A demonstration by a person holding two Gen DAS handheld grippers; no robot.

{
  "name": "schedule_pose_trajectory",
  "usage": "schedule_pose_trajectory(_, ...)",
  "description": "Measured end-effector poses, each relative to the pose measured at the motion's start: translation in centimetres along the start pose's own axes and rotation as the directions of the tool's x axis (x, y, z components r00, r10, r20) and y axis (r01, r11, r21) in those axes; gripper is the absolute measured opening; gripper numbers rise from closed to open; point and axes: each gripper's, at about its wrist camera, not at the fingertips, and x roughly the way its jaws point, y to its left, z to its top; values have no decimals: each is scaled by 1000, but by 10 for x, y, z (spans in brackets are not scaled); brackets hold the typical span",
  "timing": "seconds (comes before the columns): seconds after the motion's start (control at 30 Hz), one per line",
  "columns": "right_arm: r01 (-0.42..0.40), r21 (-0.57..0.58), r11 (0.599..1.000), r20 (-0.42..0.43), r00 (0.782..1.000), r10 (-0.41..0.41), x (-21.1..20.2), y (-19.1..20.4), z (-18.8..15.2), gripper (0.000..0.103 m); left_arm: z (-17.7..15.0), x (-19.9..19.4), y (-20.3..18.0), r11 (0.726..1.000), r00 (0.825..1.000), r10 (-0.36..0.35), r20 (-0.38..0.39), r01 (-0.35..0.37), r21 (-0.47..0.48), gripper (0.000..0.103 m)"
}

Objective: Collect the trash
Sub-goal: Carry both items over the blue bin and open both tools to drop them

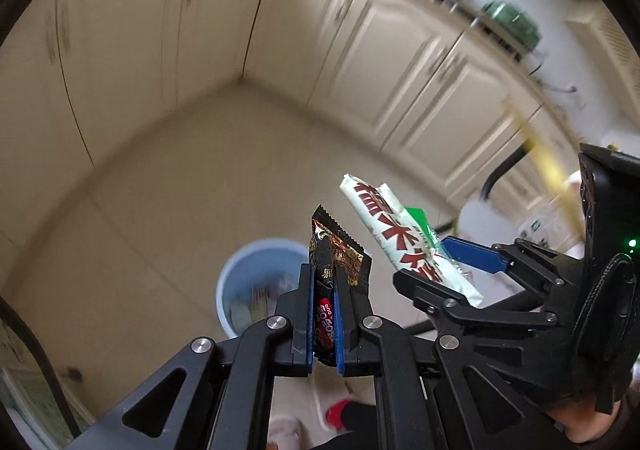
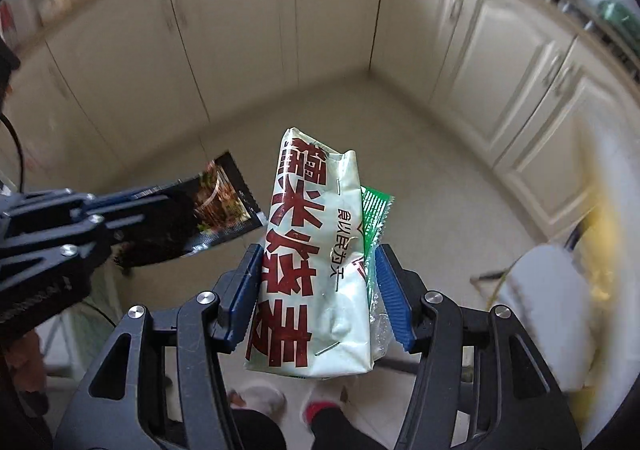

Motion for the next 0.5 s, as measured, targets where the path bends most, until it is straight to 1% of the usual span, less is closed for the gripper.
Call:
schedule_pose_trajectory(0.07, -14, 16, 1000, -69, 997, 15, 41, -5, -8, 54, -3, 43, 12, 1000, 996, 4, -88, -6, -24, 4)
schedule_pose_trajectory(0.1, -17, 34, 999, -119, 993, 21, 62, -9, -13, 54, -2, 57, 18, 999, 993, 8, -118, -11, -30, 4)
schedule_pose_trajectory(0.17, -38, 70, 997, -180, 982, 51, 96, -19, -29, 54, -2, 94, 29, 999, 982, -2, -187, -8, -50, 4)
schedule_pose_trajectory(0.23, -30, 85, 996, -228, 972, 48, 121, -28, -38, 54, 2, 121, 39, 998, 972, -3, -235, -13, -66, 5)
schedule_pose_trajectory(0.27, -39, 101, 994, -241, 968, 62, 133, -31, -42, 54, 4, 136, 43, 997, 967, 0, -256, -19, -74, 6)
schedule_pose_trajectory(0.33, -53, 129, 990, -276, 957, 87, 155, -38, -48, 55, 18, 159, 55, 995, 958, 19, -285, -45, -87, 9)
schedule_pose_trajectory(0.4, -64, 147, 987, -290, 951, 105, 172, -45, -51, 55, 20, 178, 65, 994, 948, 33, -317, -65, -91, 18)
schedule_pose_trajectory(0.43, -69, 154, 986, -298, 948, 114, 178, -49, -52, 55, 23, 182, 68, 994, 946, 36, -321, -68, -89, 28)
schedule_pose_trajectory(0.47, -81, 163, 983, -306, 943, 129, 184, -51, -53, 55, 27, 186, 72, 993, 945, 47, -323, -78, -85, 41)
schedule_pose_trajectory(0.5, -91, 166, 982, -304, 943, 139, 186, -51, -55, 56, 32, 187, 69, 992, 945, 62, -320, -93, -83, 46)
